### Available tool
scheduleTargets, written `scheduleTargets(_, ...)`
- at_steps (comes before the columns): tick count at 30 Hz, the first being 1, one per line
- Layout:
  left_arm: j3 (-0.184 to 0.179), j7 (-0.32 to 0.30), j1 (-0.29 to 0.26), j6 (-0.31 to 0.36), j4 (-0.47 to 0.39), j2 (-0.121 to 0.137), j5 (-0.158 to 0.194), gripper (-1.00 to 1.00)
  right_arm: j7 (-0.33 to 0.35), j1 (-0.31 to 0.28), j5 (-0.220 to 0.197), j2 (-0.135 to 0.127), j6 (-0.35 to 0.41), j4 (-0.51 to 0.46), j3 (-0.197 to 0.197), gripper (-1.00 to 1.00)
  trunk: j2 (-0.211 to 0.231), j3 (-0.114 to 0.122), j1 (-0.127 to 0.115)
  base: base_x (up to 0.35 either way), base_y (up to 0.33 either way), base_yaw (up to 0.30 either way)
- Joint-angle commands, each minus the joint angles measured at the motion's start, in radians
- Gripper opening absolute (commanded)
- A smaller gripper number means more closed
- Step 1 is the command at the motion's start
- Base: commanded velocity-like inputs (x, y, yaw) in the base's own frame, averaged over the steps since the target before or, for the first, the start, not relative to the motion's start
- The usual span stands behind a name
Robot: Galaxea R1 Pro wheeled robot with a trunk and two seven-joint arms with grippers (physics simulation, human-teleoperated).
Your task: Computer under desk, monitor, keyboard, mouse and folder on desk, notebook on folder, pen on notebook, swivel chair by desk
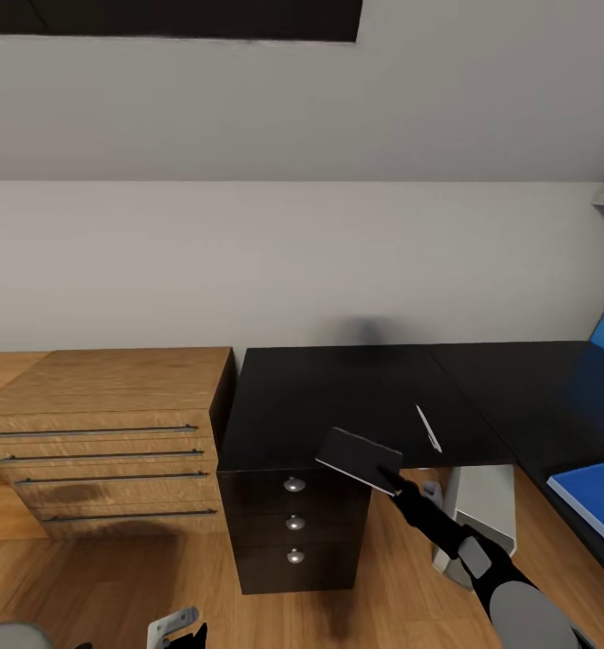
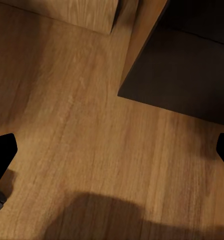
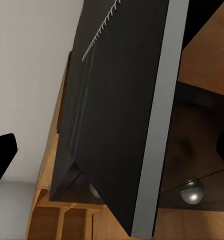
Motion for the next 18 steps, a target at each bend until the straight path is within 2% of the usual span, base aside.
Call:
scheduleTargets(1,0.009,-0.005,-0.001,-0.003,0.000,-0.001,-0.010,1.00,0.003,-0.001,0.001,0.000,0.009,0.001,-0.006,1.00,-0.001,-0.001,0.000,0.000,0.000,0.000)
scheduleTargets(6,0.009,-0.005,-0.001,-0.003,0.000,-0.001,-0.010,1.00,-0.023,-0.001,-0.001,0.000,0.009,0.024,-0.008,1.00,-0.001,-0.001,0.000,0.000,0.000,0.000)
scheduleTargets(11,0.009,-0.005,-0.001,-0.003,0.000,-0.001,-0.010,1.00,-0.062,-0.001,-0.003,-0.001,0.010,0.033,-0.032,1.00,-0.001,-0.001,0.000,0.000,0.000,0.000)
scheduleTargets(18,0.009,-0.005,-0.001,-0.003,0.000,-0.001,-0.010,1.00,-0.071,-0.001,-0.004,-0.001,0.014,0.034,-0.051,1.00,-0.001,-0.001,0.000,0.000,0.000,0.000)
